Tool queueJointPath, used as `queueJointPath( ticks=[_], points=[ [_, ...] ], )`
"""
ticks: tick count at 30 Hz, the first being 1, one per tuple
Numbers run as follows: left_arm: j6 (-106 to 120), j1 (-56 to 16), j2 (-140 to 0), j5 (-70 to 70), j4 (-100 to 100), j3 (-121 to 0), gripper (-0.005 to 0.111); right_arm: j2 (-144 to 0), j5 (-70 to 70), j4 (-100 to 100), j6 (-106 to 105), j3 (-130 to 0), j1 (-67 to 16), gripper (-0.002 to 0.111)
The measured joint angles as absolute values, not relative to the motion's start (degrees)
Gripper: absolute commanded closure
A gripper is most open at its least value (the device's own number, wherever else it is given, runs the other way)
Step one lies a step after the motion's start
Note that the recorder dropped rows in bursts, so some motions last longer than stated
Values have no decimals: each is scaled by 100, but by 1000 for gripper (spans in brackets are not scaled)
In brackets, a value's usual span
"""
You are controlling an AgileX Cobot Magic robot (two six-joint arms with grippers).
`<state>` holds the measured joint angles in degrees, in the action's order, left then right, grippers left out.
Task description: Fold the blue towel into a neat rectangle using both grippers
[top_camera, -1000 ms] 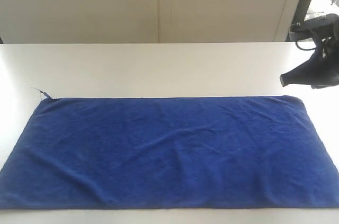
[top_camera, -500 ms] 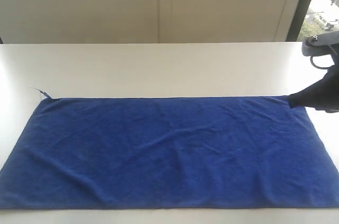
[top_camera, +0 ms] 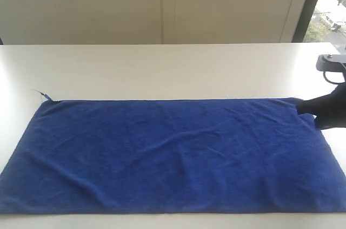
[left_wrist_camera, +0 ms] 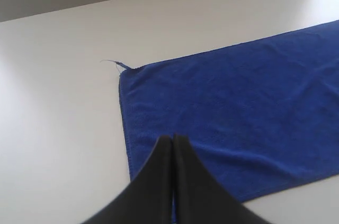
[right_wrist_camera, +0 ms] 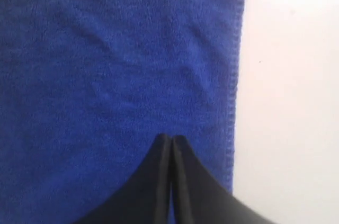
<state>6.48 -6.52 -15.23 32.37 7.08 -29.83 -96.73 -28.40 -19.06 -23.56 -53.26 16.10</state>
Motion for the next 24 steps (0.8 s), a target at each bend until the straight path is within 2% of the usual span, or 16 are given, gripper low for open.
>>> queueJointPath(
  ticks=[4,6,14,24],
  points=[
    [648,-664,-1523,3161,685,-2970,107,-9756,-2739,-1801,-2356,-5441,1610,82],
    [648,-664,-1523,3150,672,-2970,107,-9867,-2752,-1748,-2360,-5496,1610,79],
    [648,-664,-1495,3118,672,-2970,107,-10532,-3030,-1589,-2370,-5658,1685,79],
    [648,-664,-1495,2959,672,-2860,107,-10684,-3261,-1279,-2359,-5982,1767,79]
  ],
)
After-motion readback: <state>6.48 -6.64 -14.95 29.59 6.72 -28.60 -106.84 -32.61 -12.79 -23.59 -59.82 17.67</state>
